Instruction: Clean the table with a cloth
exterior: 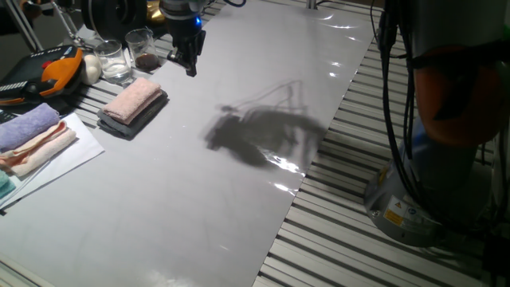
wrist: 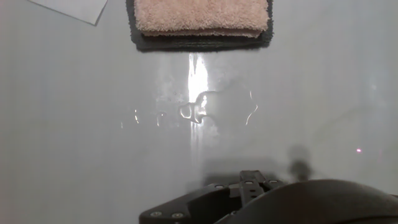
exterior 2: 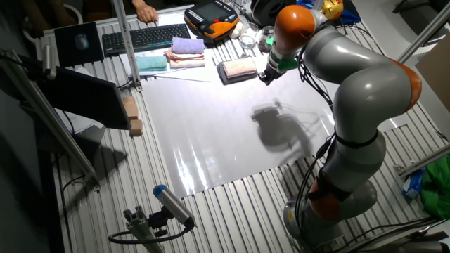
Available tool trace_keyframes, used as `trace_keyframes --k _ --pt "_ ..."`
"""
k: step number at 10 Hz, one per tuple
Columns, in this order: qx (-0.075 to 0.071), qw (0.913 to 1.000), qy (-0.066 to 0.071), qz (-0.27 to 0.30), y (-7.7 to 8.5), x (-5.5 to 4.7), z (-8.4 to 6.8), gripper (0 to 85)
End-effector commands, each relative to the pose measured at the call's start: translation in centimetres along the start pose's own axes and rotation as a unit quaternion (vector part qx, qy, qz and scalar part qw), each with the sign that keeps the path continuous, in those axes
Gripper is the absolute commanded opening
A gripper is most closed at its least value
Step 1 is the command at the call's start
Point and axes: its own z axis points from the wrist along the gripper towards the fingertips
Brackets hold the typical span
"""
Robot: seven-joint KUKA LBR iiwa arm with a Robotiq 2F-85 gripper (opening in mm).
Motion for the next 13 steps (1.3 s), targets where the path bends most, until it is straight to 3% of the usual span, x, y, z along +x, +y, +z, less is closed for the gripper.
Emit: trace_keyframes --k 1,2,4,8,10,11,12,13 --pt "0.002 1.0 -0.003 0.001 0.0 0.0 0.0 0.0" --pt "0.006 0.9999 -0.008 0.002 0.0 0.0 0.0 0.0" --pt "-0.006 0.9998 -0.018 0.004 0.0 0.0 0.0 0.0" --pt "0.02 0.9985 -0.05 0.01 0.4 -1.4 0.5 0.0" --pt "0.015 0.9985 -0.05 0.014 0.6 -2.0 1.5 0.0" --pt "0.005 0.9989 -0.045 0.016 0.5 -2.5 1.8 0.0" --pt "-0.002 0.9992 -0.037 0.015 0.4 -3.4 1.9 0.0" --pt "0.001 0.9993 -0.035 0.015 0.5 -4.1 2.0 0.0"
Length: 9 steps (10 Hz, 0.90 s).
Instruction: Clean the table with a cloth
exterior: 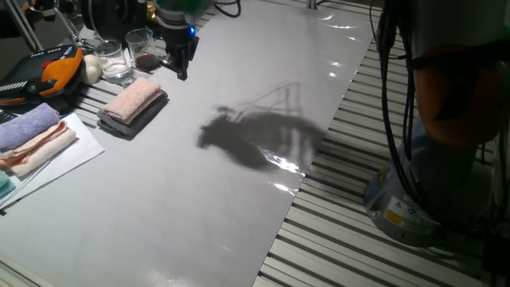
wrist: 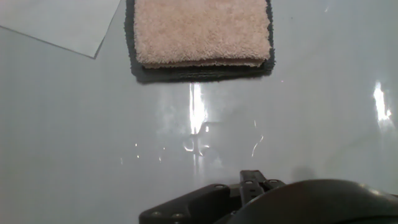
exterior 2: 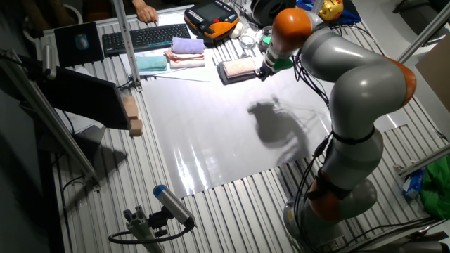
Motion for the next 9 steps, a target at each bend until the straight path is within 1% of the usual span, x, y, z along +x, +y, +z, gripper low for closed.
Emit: trace_keyframes --k 1,2,3,6,8,9 --pt "0.001 1.0 0.001 0.001 0.2 -0.5 0.2 0.0" --pt "-0.001 1.0 -0.001 0.003 0.3 -0.8 0.5 0.0" --pt "-0.004 1.0 -0.006 0.005 0.5 -1.1 0.8 0.0" --pt "-0.004 0.9999 -0.007 0.007 0.8 -2.8 0.9 0.0" --pt "-0.003 0.9999 -0.011 0.007 0.8 -3.8 1.2 0.0" --pt "-0.003 1.0 -0.008 0.005 0.7 -4.4 1.1 0.0"
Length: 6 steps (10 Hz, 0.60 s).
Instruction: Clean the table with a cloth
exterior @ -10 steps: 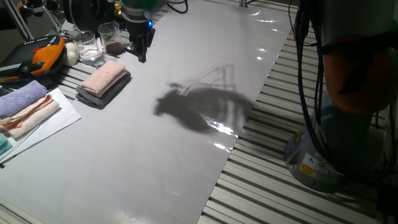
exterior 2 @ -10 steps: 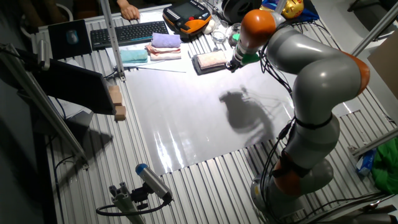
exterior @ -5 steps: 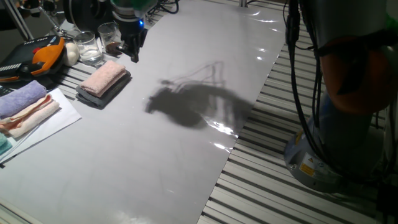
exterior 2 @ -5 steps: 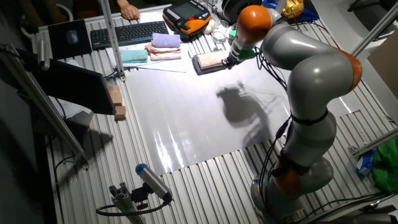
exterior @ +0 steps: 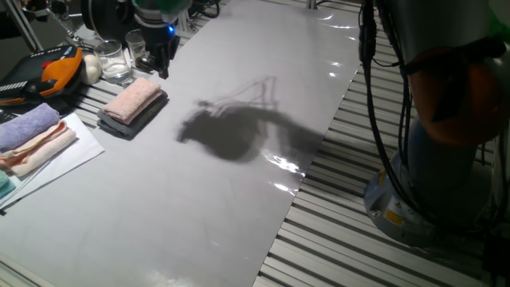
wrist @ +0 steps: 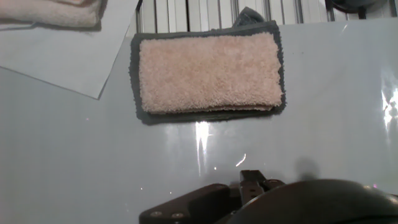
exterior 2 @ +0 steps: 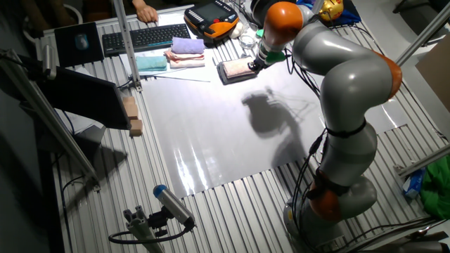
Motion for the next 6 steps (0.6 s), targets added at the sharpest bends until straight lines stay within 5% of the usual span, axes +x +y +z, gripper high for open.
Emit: trace_keyframes --k 1,6 --pt "0.001 1.0 0.001 0.0 0.1 -0.4 0.0 0.0" --pt "-0.003 1.0 0.003 0.0 -0.1 -1.5 0.7 0.0"
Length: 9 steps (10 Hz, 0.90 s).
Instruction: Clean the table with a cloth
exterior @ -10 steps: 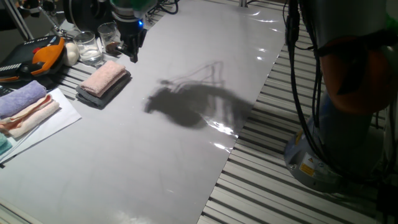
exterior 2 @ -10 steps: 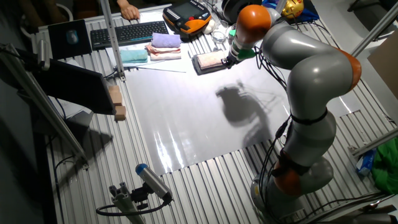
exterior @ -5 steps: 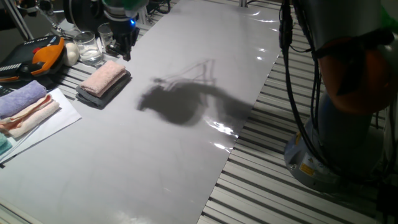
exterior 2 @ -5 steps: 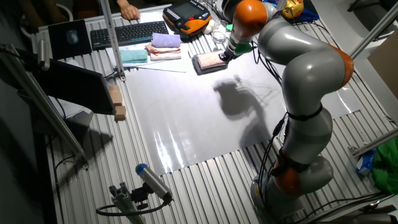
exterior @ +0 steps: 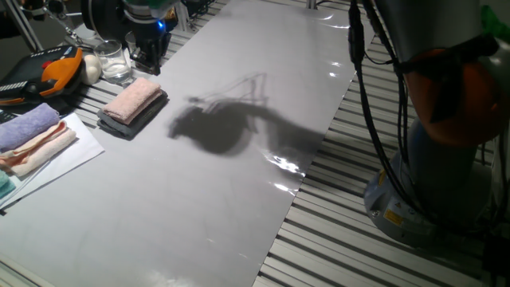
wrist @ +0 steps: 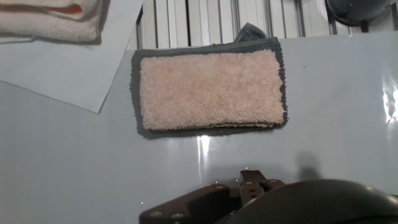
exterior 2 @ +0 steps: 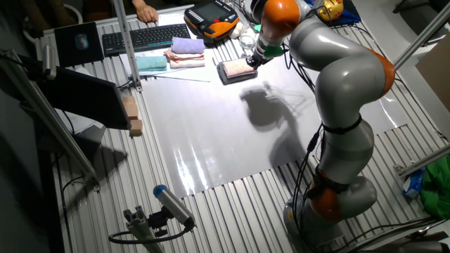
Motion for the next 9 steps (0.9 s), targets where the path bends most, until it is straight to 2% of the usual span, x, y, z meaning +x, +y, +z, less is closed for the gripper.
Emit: trace_keyframes --k 1,5,9 --pt "0.0 1.0 -0.001 0.0 0.0 0.0 0.4 0.0" --pt "-0.005 1.0 0.001 0.002 0.0 -0.3 1.7 0.0" --pt "-0.006 1.0 0.006 0.001 0.1 -0.3 1.9 0.0"
